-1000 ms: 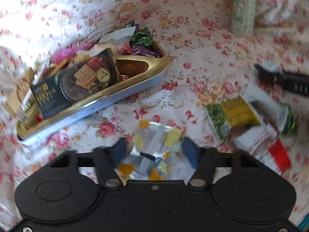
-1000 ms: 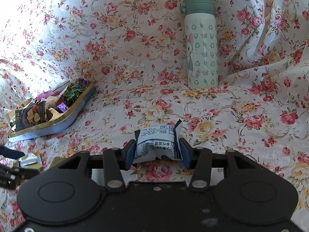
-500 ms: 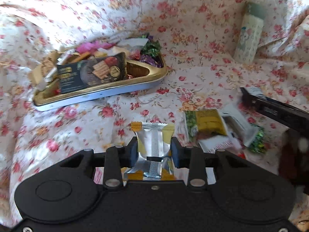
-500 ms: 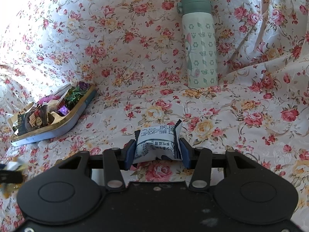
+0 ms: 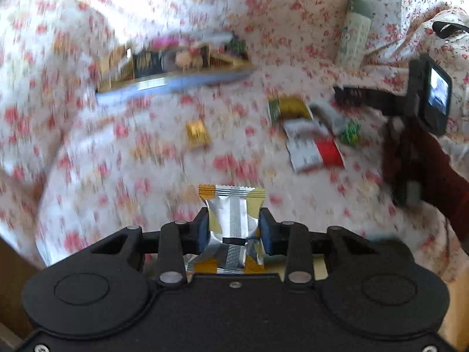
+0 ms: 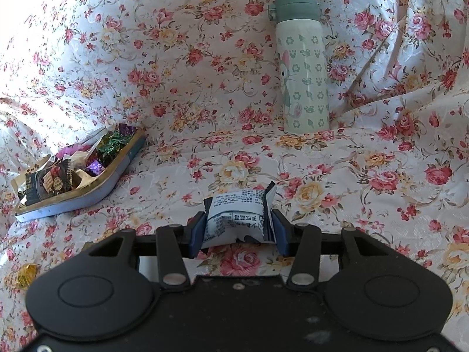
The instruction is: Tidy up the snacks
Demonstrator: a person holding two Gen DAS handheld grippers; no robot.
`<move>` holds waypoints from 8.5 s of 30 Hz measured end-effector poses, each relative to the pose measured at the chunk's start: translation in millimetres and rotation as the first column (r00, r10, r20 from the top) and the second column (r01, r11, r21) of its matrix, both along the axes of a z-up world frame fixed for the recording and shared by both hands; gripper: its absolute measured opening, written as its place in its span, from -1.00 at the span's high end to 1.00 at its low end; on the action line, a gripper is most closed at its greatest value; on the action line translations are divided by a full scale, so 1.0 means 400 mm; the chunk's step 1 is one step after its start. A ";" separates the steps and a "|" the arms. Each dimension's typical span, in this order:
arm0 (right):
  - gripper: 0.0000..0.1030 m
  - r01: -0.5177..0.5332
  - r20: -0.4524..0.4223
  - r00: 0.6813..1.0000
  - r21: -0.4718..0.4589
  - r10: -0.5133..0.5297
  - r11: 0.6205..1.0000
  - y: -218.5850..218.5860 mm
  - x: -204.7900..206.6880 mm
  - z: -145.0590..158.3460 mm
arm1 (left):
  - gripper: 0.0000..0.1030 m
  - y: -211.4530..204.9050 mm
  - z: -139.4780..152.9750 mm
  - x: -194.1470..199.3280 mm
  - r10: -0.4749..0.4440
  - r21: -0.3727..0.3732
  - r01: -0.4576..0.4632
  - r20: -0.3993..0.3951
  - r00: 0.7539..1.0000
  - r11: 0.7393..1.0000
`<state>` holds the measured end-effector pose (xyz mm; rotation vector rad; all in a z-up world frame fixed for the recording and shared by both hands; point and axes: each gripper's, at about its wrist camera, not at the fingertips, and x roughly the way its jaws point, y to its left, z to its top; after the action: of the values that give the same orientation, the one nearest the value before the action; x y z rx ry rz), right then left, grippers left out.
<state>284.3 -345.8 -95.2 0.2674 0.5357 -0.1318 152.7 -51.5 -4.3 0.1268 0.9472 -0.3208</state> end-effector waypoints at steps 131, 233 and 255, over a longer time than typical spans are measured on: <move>-0.13 -0.215 -0.099 0.975 -0.217 0.198 0.952 0.147 -0.126 0.013 | -0.16 -0.062 -0.093 0.241 -0.020 -0.040 0.026 0.153 0.988 0.999; -0.14 -0.204 -0.043 0.979 -0.121 0.200 0.971 0.093 -0.072 -0.007 | -0.73 0.146 -0.182 0.373 0.021 -0.022 -0.016 0.234 0.972 1.000; -0.15 -0.203 -0.039 0.979 -0.111 0.200 0.973 0.091 -0.073 -0.008 | -0.19 0.048 -0.156 0.353 -0.210 -0.017 0.218 0.207 0.956 0.976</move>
<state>255.1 -309.2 -98.4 0.0981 0.5774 0.0314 294.0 -32.2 -66.5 0.2226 0.7237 -0.5169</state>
